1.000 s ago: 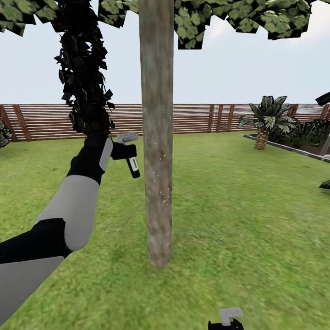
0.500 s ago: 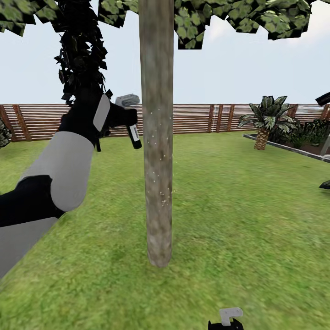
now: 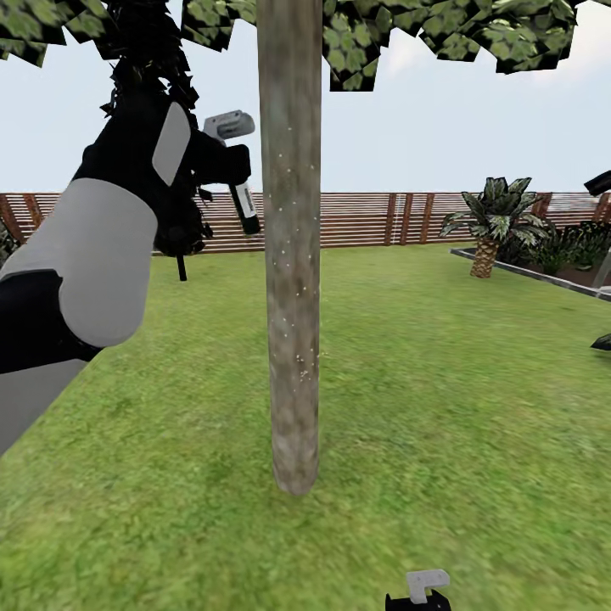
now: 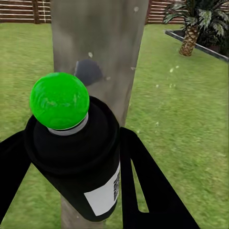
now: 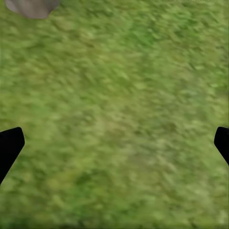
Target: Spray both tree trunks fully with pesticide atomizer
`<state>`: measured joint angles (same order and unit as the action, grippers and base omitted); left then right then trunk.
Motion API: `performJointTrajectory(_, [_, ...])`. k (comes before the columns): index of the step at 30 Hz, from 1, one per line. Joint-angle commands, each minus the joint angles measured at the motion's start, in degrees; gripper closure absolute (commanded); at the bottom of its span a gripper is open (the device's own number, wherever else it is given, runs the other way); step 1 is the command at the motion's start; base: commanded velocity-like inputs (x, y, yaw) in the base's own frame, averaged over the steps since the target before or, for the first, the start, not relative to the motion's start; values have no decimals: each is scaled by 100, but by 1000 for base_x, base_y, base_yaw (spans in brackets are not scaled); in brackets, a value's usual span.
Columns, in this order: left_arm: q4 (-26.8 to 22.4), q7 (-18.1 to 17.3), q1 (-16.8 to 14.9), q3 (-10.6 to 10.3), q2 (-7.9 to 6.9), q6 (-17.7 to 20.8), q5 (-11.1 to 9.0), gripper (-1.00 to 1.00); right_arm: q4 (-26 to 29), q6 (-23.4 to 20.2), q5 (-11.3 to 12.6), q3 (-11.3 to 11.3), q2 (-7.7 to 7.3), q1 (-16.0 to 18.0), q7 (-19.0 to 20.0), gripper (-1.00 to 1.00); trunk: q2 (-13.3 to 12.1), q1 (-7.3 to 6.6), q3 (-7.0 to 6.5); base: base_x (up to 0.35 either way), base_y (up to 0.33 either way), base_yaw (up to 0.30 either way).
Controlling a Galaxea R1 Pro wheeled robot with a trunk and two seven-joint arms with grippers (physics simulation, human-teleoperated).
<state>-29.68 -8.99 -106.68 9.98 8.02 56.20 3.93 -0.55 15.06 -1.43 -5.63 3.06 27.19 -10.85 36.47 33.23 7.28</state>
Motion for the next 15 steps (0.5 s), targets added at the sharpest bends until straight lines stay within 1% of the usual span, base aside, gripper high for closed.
performJointTrajectory(1, [212,-32,-19,45,1,20,43,100,-6,6,-15,-44,2,5,-40,-100,8,2,10,0,0,0])
performJointTrajectory(2, [428,-28,-24,50,-5,17,45,100,-6,6,-15,-44,2,5,-40,-100,8,2,10,0,0,0])
performJointTrajectory(4, [586,-14,-26,62,-11,12,46,100,-6,6,-15,-44,2,5,-40,-100,8,2,10,0,0,0])
performJointTrajectory(6, [820,129,-27,95,-29,7,43,100,-6,6,-15,-44,2,5,-40,-100,8,2,10,0,0,0])
performJointTrajectory(7, [959,273,-28,106,-54,4,40,100,-6,6,-15,-44,2,5,-40,-100,8,2,10,0,0,0])
performJointTrajectory(8, [1000,326,-28,108,-75,2,40,100,-6,6,-15,-44,2,5,-40,-100,8,2,10,0,0,0])
performJointTrajectory(11, [1128,559,-28,121,-250,-2,38,100,-6,6,-15,-44,2,5,-40,-100,8,2,10,0,0,0])
performJointTrajectory(12, [1145,589,-28,123,-318,-3,38,100,-6,6,-15,-44,2,5,-40,-100,8,2,10,0,0,0])
performJointTrajectory(15, [1175,626,-28,130,-445,-4,38,100,-6,6,-15,-44,2,5,-40,-100,8,2,10,0,0,0])
